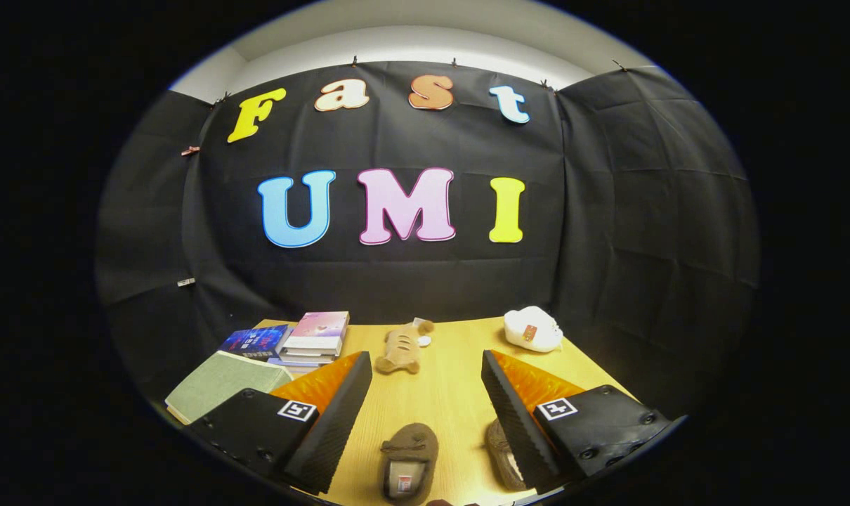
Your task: Open the storage box then place both shoes into the box .Put the left shoe in first, then the right shoe, with the right side of both shoes facing outward in a uniform manner.
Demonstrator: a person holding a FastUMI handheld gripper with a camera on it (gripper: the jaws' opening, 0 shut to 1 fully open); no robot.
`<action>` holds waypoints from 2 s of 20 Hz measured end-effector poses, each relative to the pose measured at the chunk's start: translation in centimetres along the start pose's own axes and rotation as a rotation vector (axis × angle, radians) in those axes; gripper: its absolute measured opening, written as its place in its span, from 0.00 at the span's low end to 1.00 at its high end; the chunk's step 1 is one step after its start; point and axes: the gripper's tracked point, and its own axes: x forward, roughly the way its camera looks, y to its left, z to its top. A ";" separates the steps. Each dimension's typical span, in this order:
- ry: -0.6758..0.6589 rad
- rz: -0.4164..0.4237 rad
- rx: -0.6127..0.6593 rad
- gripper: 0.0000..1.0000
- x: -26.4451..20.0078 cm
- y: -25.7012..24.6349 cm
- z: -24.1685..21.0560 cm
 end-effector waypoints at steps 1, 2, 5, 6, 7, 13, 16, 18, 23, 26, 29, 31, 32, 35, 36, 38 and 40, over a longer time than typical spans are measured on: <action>0.007 0.006 0.006 0.98 0.3 0.1 0.1; 0.014 0.014 0.014 0.98 0.6 0.4 0.0; 0.054 0.096 0.040 0.98 1.2 2.6 -1.0; 0.076 0.135 0.050 0.99 1.3 3.4 -1.6; 0.104 0.168 0.064 0.99 1.5 4.1 -2.4; 0.282 0.319 0.142 0.99 2.4 8.5 -7.2; 0.408 0.406 0.221 0.98 2.2 11.1 -10.5; 0.496 0.480 0.288 0.99 1.2 13.0 -12.8; 0.687 0.658 0.485 0.98 -1.0 17.9 -17.7; 0.764 0.732 0.661 0.99 -2.2 19.9 -18.6; 0.833 0.793 0.775 0.98 -3.1 21.6 -19.4; 0.875 0.847 0.821 0.98 -3.7 23.0 -19.7; 0.902 0.875 0.843 0.98 -4.2 23.7 -19.9; 0.988 0.938 0.942 0.98 -5.1 25.2 -20.2; 1.000 0.940 0.964 0.98 -5.1 25.4 -20.2; 1.019 0.933 0.994 0.96 -4.9 25.4 -20.3; 1.025 0.915 1.010 0.96 -4.6 25.3 -20.2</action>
